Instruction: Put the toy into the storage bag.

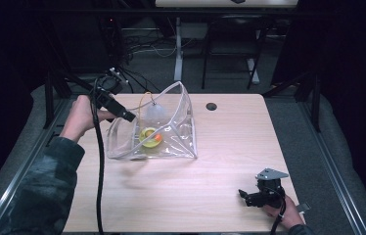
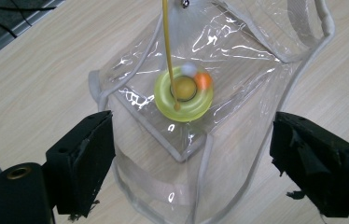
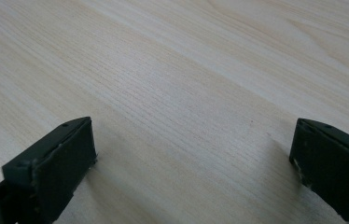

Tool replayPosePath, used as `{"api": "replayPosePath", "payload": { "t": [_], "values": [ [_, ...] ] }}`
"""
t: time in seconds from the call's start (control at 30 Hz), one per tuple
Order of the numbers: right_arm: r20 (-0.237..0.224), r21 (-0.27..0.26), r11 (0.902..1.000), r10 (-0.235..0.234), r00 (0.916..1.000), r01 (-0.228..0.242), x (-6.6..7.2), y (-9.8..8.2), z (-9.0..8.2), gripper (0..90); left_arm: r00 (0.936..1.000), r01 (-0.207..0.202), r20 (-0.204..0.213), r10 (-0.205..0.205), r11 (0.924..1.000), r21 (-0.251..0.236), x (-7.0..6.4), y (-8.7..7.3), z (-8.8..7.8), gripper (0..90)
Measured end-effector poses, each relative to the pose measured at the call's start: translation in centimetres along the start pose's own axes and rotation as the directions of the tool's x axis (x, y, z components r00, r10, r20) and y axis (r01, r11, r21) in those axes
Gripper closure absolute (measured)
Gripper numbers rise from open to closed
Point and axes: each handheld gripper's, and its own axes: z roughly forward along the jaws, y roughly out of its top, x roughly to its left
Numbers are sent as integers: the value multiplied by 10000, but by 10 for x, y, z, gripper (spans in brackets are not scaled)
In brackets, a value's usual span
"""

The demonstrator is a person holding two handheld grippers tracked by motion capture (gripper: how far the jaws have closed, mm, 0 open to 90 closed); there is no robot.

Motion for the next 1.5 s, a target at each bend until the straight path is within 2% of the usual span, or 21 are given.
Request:
{"api": "replayPosePath", "payload": {
  "t": [0.1, 0.13, 0.33, 0.47, 0.5, 0.6, 0.63, 0.77, 0.83, 0.87, 0.97, 1.03, 1.17, 1.23, 1.4, 1.5],
  "values": [
    [0, -4, 10000, -3, 10000, 3, 0, 0, 0, 0, 10000, 33, -54, -33, 10000, 5, 0, -6, -2, 69],
    [-1, -1, 10000, -1, 10000, 1, 0, 0, 0, 0, 9999, 66, -149, -68, 9999, -125, 0, -12, -6, 48],
    [4, 1, 10000, 1, 10000, -1, 0, 0, 0, 0, 9989, 148, -432, -160, 9995, -279, -2, -31, -13, 6],
    [6, -7, 10000, 1, 10000, -1, 0, 0, 0, 0, 9979, 317, -543, -340, 9986, -431, -3, -52, -17, 1],
    [6, -1, 10000, -2, 10000, 2, 0, 0, 0, 0, 9979, 317, -543, -340, 9986, -431, -3, -52, -17, 1],
    [15, 40, 10000, -37, 10000, 37, 0, 0, 0, 0, 9962, 488, -693, -523, 9975, -512, -3, -71, -18, 0],
    [15, 40, 10000, -37, 10000, 37, 0, 0, 0, 0, 9962, 488, -693, -523, 9975, -512, -3, -71, -18, 0],
    [20, 30, 10000, -49, 10000, 49, 0, 0, 0, 0, 9943, 645, -814, -690, 9963, -570, -3, -91, -15, 0],
    [7, -4, 10000, -15, 10000, 15, 0, 0, 0, 0, 9938, 682, -835, -731, 9959, -601, -3, -94, -14, 0],
    [6, -4, 10000, -14, 10000, 14, 0, 0, 0, 0, 9930, 747, -880, -794, 9956, -560, -3, -102, -10, 0],
    [13, -2, 10000, -17, 10000, 17, 0, 0, 0, 0, 9917, 818, -949, -868, 9951, -551, -3, -109, -6, 0],
    [15, -2, 10000, -21, 10000, 21, 0, 0, 0, 0, 9915, 922, -878, -964, 9944, -509, -4, -122, 2, 0],
    [15, -1, 10000, -21, 10000, 21, 0, 0, 0, 0, 9901, 1099, -827, -1138, 9927, -505, -4, -134, 10, 0],
    [13, -9, 10000, -21, 10000, 21, 0, 0, 0, 0, 9877, 1339, -744, -1372, 9899, -474, -4, -149, 21, 0],
    [14, -12, 10000, -22, 10000, 22, 0, 0, 0, 0, 9840, 1648, -612, -1672, 9854, -435, -6, -168, 37, 0],
    [16, -13, 10000, -22, 10000, 22, 0, 0, 0, 0, 9777, 2027, -466, -2050, 9780, -493, -6, -187, 52, 0]
  ]
}}
